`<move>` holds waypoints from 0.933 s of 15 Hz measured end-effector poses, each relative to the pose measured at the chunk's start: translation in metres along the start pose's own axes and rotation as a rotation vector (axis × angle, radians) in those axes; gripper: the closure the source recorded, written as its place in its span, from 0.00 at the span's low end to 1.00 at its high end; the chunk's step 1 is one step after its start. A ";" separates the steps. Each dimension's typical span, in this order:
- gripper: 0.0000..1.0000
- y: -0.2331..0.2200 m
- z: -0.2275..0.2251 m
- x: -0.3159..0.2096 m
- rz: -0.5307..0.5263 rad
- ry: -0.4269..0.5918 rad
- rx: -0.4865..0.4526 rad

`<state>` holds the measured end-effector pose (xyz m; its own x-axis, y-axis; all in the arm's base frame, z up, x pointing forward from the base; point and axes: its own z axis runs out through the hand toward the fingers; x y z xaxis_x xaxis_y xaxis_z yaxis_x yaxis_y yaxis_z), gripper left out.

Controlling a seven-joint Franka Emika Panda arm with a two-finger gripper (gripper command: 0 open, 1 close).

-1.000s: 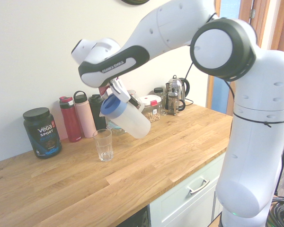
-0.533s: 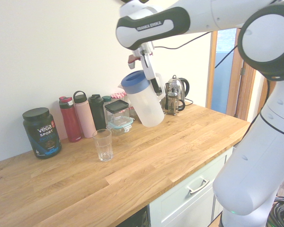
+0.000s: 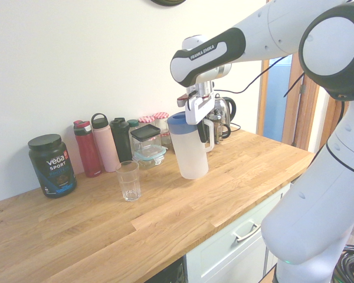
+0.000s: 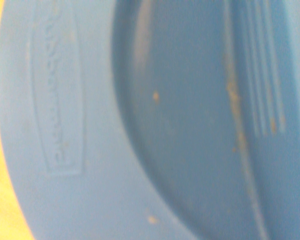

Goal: Pour me some water

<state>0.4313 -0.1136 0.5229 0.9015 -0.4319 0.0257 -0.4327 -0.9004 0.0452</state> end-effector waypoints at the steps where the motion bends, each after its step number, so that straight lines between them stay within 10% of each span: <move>1: 1.00 0.008 -0.002 0.001 0.050 0.016 0.016; 14: 1.00 0.074 0.032 0.022 0.569 0.213 0.138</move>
<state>0.4189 -0.1914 0.4944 0.5029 -0.8392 0.2069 -0.8281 -0.5364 -0.1630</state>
